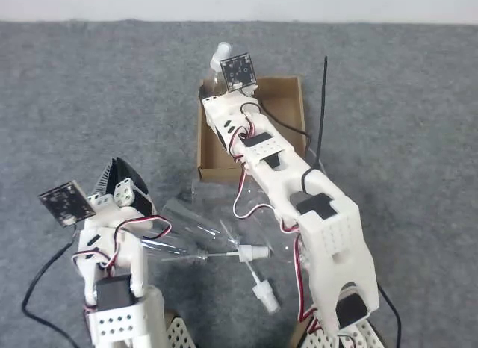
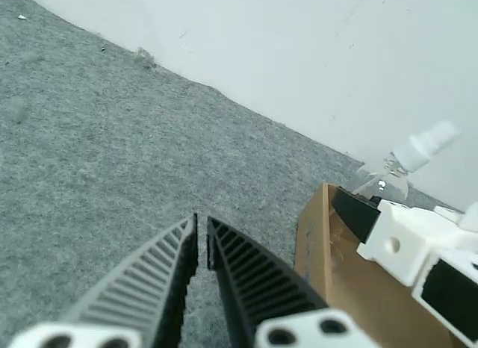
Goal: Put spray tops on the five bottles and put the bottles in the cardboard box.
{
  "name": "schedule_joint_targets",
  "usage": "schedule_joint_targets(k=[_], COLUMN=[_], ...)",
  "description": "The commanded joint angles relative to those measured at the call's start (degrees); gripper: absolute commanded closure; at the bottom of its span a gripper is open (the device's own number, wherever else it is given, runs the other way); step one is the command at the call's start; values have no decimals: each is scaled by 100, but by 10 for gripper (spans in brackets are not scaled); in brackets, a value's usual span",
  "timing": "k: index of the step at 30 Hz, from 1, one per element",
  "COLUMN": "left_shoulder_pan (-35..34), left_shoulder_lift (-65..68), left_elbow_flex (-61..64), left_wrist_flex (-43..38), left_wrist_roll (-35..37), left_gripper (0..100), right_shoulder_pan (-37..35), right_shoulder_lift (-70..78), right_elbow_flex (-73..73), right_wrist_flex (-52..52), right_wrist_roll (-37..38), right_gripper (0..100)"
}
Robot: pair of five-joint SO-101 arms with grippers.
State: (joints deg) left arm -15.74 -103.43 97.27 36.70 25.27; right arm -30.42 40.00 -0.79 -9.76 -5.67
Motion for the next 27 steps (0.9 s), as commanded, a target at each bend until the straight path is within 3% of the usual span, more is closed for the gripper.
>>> schedule_joint_targets(k=[1, 7, 14, 27], left_shoulder_pan=[-26, -26, -26, -26], left_shoulder_lift=[-114, -114, -114, -114], left_elbow_flex=[-75, -75, -75, -75], left_wrist_flex=[105, 105, 105, 105], left_wrist_roll=[-53, -53, -53, -53], left_gripper=[988, 988, 988, 988], right_shoulder_pan=[84, 84, 57, 66], right_shoulder_lift=[-13, 75, 110, -391], right_elbow_flex=[-290, -281, -105, -79], right_wrist_flex=[-119, -75, -66, 857], right_wrist_roll=[-35, 431, 440, 422], right_gripper=[888, 883, 715, 709])
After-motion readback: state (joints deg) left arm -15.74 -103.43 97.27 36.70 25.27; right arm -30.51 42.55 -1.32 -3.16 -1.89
